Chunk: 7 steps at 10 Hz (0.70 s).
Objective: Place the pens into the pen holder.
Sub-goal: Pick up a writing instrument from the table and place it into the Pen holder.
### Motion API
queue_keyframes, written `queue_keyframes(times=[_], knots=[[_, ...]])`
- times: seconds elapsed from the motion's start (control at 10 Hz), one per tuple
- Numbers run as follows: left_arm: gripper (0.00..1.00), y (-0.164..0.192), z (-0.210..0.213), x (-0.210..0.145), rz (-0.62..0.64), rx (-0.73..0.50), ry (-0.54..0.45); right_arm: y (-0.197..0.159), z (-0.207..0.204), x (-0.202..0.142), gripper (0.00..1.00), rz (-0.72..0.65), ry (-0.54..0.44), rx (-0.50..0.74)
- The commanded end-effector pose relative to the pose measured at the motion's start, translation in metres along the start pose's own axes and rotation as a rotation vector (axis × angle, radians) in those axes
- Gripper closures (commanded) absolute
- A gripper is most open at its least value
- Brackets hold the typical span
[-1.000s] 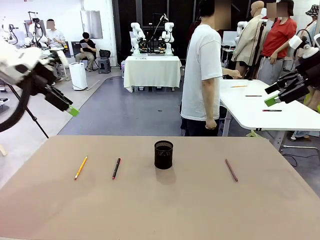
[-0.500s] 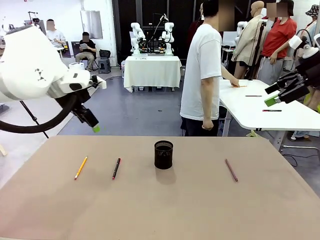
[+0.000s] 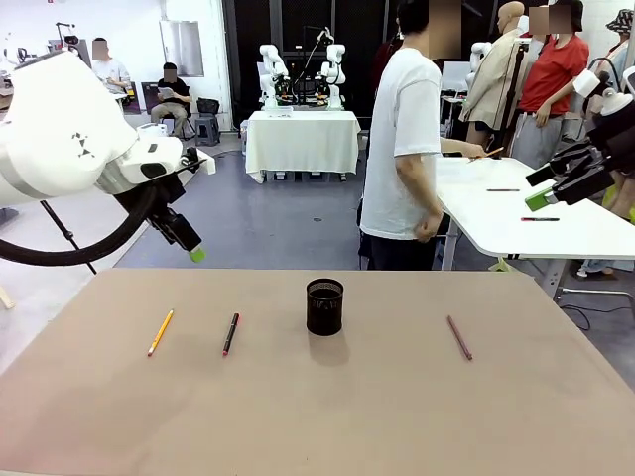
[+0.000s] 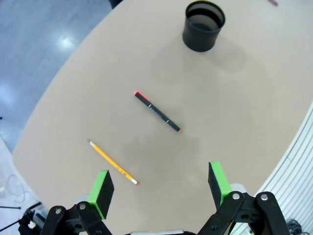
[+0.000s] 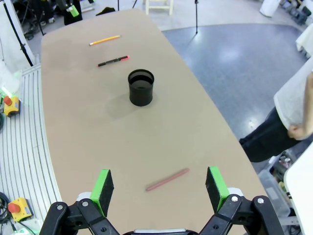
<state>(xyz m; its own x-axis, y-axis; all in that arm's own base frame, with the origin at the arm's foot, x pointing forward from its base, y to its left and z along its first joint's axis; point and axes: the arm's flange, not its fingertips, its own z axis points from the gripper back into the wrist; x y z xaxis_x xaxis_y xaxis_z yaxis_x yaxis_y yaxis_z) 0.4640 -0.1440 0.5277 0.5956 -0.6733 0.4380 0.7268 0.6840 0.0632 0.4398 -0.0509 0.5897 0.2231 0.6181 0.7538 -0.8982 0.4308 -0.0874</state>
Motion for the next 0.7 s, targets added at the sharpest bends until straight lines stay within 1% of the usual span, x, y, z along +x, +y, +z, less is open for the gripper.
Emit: queue_keyframes(times=[0.0,0.1,0.2,0.3,0.4,0.5,0.6], knots=[[0.00,-0.003,0.000,0.002,-0.001,-0.013,-0.010,0.000,0.000,0.002,0.00,0.006,-0.016,0.000],[0.00,-0.011,-0.021,0.015,0.147,0.075,0.124,0.000,0.000,0.002,0.00,0.006,-0.016,0.000],[0.00,-0.019,-0.037,0.024,0.214,0.090,0.187,0.000,0.000,0.002,0.00,0.006,-0.016,0.000],[0.00,-0.031,-0.051,0.031,0.335,0.131,0.251,0.000,0.000,0.002,0.00,0.006,-0.016,0.000],[0.00,-0.030,-0.070,0.038,0.359,0.146,0.284,0.000,0.000,0.002,0.00,0.006,-0.016,0.000],[0.00,-0.032,-0.084,0.040,0.388,0.127,0.314,0.000,0.000,0.002,0.00,0.006,-0.016,0.000],[0.00,-0.035,-0.105,0.042,0.441,0.141,0.348,0.000,0.000,0.002,0.00,0.006,-0.016,0.000]])
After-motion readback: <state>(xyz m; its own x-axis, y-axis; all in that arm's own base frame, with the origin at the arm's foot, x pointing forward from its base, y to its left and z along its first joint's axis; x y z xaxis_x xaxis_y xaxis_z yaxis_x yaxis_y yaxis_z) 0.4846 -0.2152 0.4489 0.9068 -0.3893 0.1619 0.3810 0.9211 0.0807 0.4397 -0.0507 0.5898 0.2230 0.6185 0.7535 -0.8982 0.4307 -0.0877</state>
